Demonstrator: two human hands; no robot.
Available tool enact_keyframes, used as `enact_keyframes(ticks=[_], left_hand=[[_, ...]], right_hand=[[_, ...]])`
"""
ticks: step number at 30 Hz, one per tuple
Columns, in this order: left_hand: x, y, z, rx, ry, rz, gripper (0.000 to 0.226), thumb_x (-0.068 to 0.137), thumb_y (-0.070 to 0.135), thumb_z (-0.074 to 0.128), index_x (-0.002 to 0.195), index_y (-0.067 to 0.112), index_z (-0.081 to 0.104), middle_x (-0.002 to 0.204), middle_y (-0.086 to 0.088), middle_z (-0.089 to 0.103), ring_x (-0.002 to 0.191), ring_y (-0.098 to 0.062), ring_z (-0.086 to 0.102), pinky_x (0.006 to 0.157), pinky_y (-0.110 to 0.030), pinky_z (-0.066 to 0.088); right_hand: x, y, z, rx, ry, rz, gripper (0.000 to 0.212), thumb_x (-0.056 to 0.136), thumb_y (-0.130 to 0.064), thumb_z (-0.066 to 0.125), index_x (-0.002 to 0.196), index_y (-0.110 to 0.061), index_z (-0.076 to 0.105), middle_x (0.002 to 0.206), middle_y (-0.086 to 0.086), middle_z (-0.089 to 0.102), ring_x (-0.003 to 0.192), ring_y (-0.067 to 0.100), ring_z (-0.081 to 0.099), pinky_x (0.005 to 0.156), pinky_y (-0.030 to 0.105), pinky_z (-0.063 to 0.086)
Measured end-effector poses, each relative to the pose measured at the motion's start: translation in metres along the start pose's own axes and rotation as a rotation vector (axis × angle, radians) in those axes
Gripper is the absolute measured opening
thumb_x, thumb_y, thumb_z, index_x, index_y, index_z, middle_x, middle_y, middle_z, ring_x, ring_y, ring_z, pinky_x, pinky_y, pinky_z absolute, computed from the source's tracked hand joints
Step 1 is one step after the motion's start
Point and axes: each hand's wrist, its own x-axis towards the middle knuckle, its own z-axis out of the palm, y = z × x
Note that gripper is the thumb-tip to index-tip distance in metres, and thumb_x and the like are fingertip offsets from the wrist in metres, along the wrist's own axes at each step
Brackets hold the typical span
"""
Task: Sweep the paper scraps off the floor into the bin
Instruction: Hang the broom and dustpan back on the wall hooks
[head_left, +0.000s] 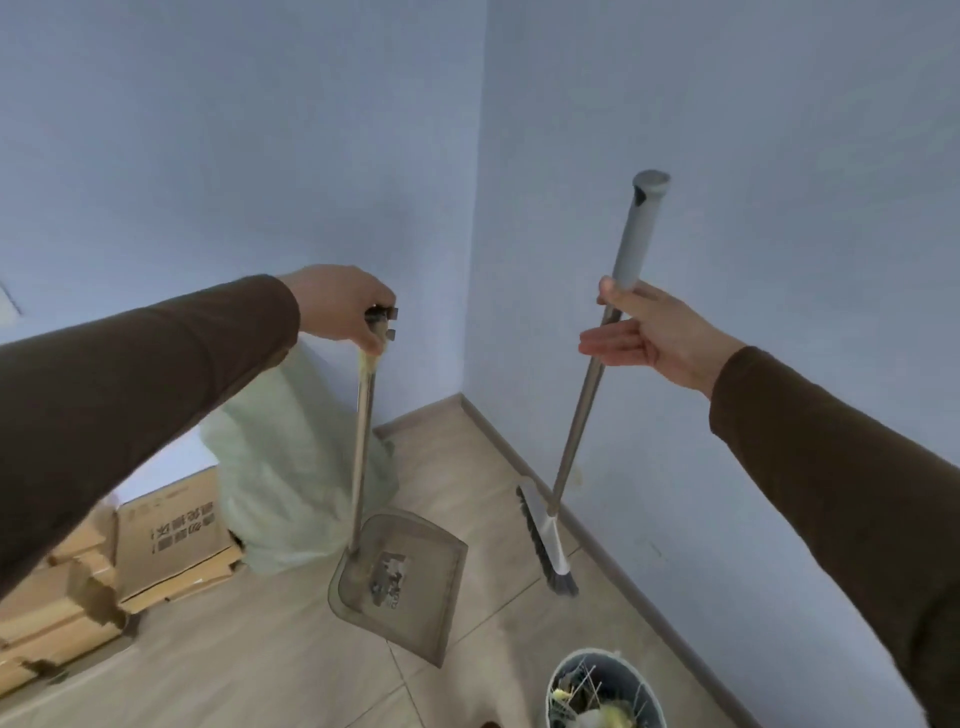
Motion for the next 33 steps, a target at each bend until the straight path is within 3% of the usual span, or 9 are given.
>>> enact_keyframes(ticks=[4, 7, 9, 12, 16, 20, 25, 30, 33], left_hand=[[0.074, 0.005, -0.045, 0.01, 0.043, 0.023, 0.029, 0.074, 0.044, 0.078, 0.076, 0.028, 0.054, 0.079, 0.009, 0.059, 0.07, -0.011, 0.054, 0.061, -0.03, 0.037], [0.123, 0.011, -0.075, 0.01, 0.045, 0.068, 0.027, 0.076, 0.047, 0.076, 0.075, 0.03, 0.055, 0.08, 0.008, 0.058, 0.071, -0.014, 0.055, 0.062, -0.032, 0.04], [0.156, 0.012, -0.094, -0.011, 0.039, 0.098, 0.027, 0.076, 0.047, 0.075, 0.076, 0.027, 0.057, 0.079, 0.005, 0.057, 0.069, -0.016, 0.054, 0.062, -0.032, 0.041], [0.203, 0.017, -0.121, -0.053, 0.017, 0.175, 0.031, 0.076, 0.047, 0.077, 0.075, 0.021, 0.059, 0.074, 0.004, 0.055, 0.064, -0.018, 0.049, 0.061, -0.032, 0.037], [0.264, 0.022, -0.158, -0.161, 0.007, 0.277, 0.033, 0.079, 0.037, 0.08, 0.077, 0.011, 0.06, 0.067, 0.003, 0.049, 0.059, -0.013, 0.042, 0.06, -0.029, 0.033], [0.325, 0.012, -0.196, -0.208, 0.018, 0.351, 0.027, 0.08, 0.032, 0.08, 0.078, 0.011, 0.063, 0.063, 0.008, 0.048, 0.051, -0.004, 0.039, 0.058, -0.022, 0.031], [0.388, 0.004, -0.242, -0.201, 0.011, 0.482, 0.026, 0.082, 0.031, 0.079, 0.073, 0.017, 0.059, 0.059, 0.013, 0.045, 0.047, -0.004, 0.038, 0.046, -0.013, 0.033], [0.434, 0.015, -0.276, -0.102, -0.007, 0.552, 0.023, 0.083, 0.034, 0.077, 0.086, 0.013, 0.067, 0.064, 0.007, 0.05, 0.046, -0.004, 0.041, 0.04, -0.011, 0.031], [0.459, 0.02, -0.29, -0.106, 0.016, 0.589, 0.023, 0.082, 0.035, 0.078, 0.084, 0.014, 0.068, 0.063, 0.01, 0.053, 0.048, -0.002, 0.043, 0.046, -0.013, 0.035]], right_hand=[[0.067, -0.027, -0.05, -0.1, 0.151, -0.064, 0.056, 0.091, -0.048, 0.066, 0.13, -0.01, 0.053, 0.096, 0.021, 0.076, 0.085, 0.032, 0.076, 0.079, 0.04, 0.062], [0.109, -0.05, -0.084, -0.252, 0.25, -0.105, 0.044, 0.093, -0.048, 0.063, 0.122, -0.015, 0.059, 0.081, 0.012, 0.077, 0.066, 0.024, 0.072, 0.06, 0.029, 0.059], [0.136, -0.064, -0.104, -0.362, 0.324, -0.157, 0.036, 0.093, -0.047, 0.063, 0.114, -0.018, 0.063, 0.072, 0.007, 0.069, 0.055, 0.018, 0.059, 0.051, 0.025, 0.053], [0.172, -0.083, -0.132, -0.442, 0.403, -0.202, 0.032, 0.093, -0.046, 0.063, 0.112, -0.021, 0.065, 0.078, 0.004, 0.056, 0.06, 0.014, 0.047, 0.055, 0.026, 0.051], [0.213, -0.107, -0.159, -0.406, 0.457, -0.243, 0.031, 0.093, -0.042, 0.065, 0.113, -0.017, 0.066, 0.093, 0.007, 0.062, 0.071, 0.014, 0.059, 0.062, 0.027, 0.059], [0.251, -0.131, -0.179, -0.468, 0.596, -0.33, 0.029, 0.092, -0.035, 0.068, 0.115, -0.017, 0.064, 0.093, 0.013, 0.068, 0.069, 0.016, 0.065, 0.064, 0.034, 0.063], [0.295, -0.165, -0.195, -0.542, 0.829, -0.421, 0.032, 0.089, -0.037, 0.071, 0.105, -0.021, 0.048, 0.087, 0.005, 0.07, 0.063, 0.017, 0.068, 0.055, 0.029, 0.06], [0.328, -0.192, -0.202, -0.531, 0.912, -0.452, 0.03, 0.09, -0.04, 0.068, 0.092, -0.019, 0.047, 0.079, 0.007, 0.07, 0.063, 0.024, 0.069, 0.052, 0.037, 0.059], [0.343, -0.204, -0.207, -0.53, 0.955, -0.458, 0.032, 0.09, -0.042, 0.068, 0.092, -0.018, 0.046, 0.076, 0.007, 0.069, 0.059, 0.024, 0.068, 0.05, 0.034, 0.058]])
